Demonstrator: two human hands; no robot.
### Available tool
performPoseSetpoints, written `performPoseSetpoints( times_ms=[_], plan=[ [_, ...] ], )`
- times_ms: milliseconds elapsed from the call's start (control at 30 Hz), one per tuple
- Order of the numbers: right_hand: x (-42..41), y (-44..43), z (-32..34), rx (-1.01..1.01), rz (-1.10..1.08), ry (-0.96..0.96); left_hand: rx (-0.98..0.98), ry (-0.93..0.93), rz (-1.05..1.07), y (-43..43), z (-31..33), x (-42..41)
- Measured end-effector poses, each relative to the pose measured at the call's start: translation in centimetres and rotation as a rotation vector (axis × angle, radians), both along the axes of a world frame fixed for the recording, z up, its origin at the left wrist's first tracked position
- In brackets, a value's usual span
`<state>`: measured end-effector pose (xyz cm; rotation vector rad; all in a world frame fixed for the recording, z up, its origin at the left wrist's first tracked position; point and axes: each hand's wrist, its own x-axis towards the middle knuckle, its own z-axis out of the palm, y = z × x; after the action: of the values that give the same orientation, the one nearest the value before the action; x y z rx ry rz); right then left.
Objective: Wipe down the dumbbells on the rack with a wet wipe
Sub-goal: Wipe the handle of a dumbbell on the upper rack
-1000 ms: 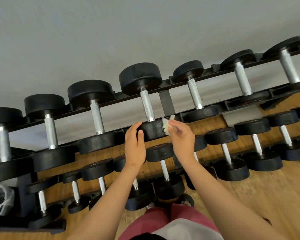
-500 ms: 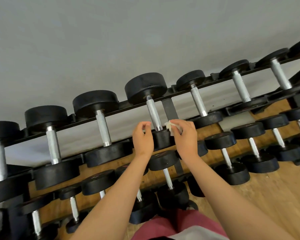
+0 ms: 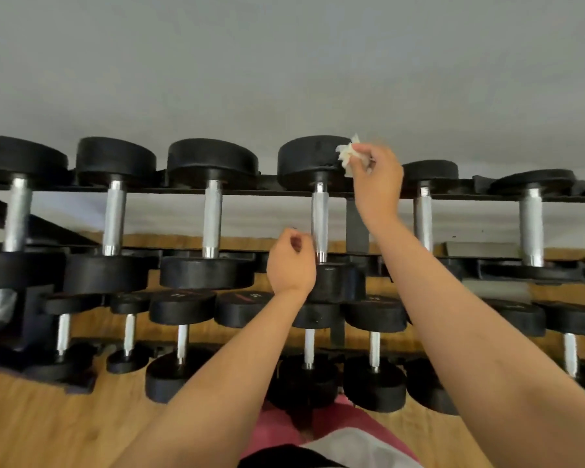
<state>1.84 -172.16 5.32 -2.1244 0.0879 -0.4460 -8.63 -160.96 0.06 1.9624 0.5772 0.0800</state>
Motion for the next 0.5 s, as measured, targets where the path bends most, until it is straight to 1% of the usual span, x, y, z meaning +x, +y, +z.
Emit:
performPoseSetpoints(
  times_ms=[100, 200, 267, 367, 433, 500],
  plan=[
    [1.7, 2.3, -0.3, -0.108, 0.031, -0.111, -0.023, -0.030, 0.023, 0.0, 0.0, 0.1],
    [2.8, 4.3, -0.4, -0.260, 0.187, -0.221, -0.010, -0.021, 0.021, -0.1, 0.0, 0.1],
    [3.2, 5.5, -0.9, -0.366, 0.293, -0.255, -0.014, -0.031, 0.024, -0.1, 0.1, 0.1],
    [3.1, 6.3, -2.2, -0.473, 0.411, -0.325, -0.004, -0.029, 0.022, -0.1, 0.1, 0.1],
    [2.8, 5.5, -2.7, -0.442, 0.416, -0.354, -0.016, -0.032, 0.021, -0.1, -0.1, 0.1],
    [2.4, 4.2, -2.6, -0.342, 0.371, -0.364, -0.036, -0.037, 0.022, 0.0, -0.2, 0.1]
  ],
)
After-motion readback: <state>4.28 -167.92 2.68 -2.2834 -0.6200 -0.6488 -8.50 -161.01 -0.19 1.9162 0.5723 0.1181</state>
